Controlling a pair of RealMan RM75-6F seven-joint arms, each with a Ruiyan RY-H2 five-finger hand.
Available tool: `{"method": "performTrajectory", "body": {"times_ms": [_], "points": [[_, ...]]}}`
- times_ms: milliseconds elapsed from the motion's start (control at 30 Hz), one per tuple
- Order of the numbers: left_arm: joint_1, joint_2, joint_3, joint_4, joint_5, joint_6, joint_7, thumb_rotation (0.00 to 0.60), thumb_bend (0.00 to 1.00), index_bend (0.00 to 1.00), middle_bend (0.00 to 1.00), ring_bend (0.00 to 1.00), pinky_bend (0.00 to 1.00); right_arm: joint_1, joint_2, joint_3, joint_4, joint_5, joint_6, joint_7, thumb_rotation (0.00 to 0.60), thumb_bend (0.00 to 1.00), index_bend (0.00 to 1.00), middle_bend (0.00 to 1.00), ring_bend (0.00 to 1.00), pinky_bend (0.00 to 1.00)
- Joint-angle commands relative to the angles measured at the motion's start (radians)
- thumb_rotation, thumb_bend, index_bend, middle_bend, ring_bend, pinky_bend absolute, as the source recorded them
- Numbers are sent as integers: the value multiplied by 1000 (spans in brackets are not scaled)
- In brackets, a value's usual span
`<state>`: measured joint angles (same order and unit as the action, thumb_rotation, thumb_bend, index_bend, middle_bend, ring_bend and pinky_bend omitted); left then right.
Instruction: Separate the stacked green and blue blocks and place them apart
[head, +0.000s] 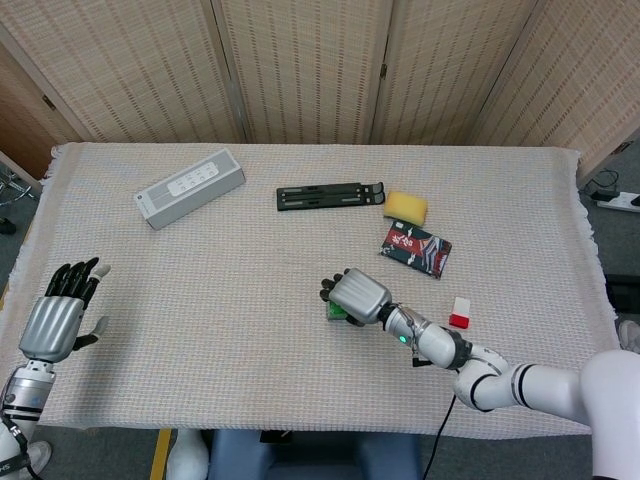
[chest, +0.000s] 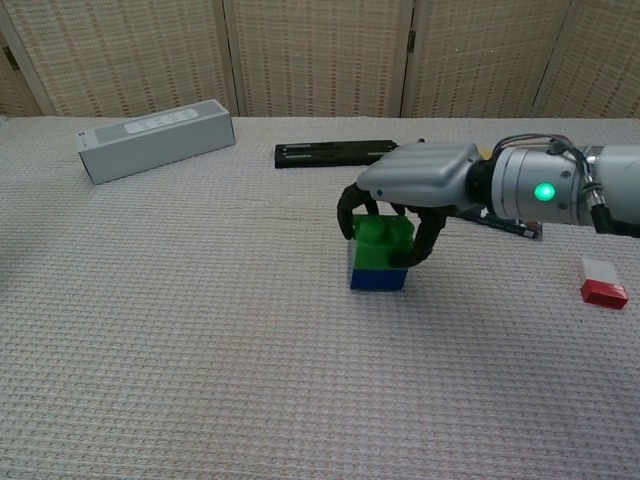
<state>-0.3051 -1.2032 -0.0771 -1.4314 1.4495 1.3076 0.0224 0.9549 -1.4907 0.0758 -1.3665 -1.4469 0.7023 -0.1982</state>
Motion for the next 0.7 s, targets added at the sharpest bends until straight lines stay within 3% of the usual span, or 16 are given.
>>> {"method": "performTrajectory", "body": {"times_ms": [33, 333, 567, 700], "points": [[0, -1, 1, 0, 0, -2, 2, 600, 424, 113, 63, 0, 0, 2, -4, -2, 10, -22, 14, 35, 600, 378, 611, 447, 556, 651], [-13, -3, 12, 0, 16, -30, -45, 600, 424, 113, 63, 0, 0, 68, 38, 23, -42, -68, -27, 140, 600, 378, 638, 467, 575, 657], [-62, -1, 21, -6, 57, -101, -236, 600, 423, 128, 78, 0, 0, 139, 93, 74, -111, -63, -76, 158, 600, 378, 671, 489, 593, 676], [-100, -24, 16, 22, 81, -132, -312, 600, 423, 70, 132, 0, 13, 159, 108, 93, -133, -40, -86, 124, 600, 378, 689, 500, 606, 684]]}}
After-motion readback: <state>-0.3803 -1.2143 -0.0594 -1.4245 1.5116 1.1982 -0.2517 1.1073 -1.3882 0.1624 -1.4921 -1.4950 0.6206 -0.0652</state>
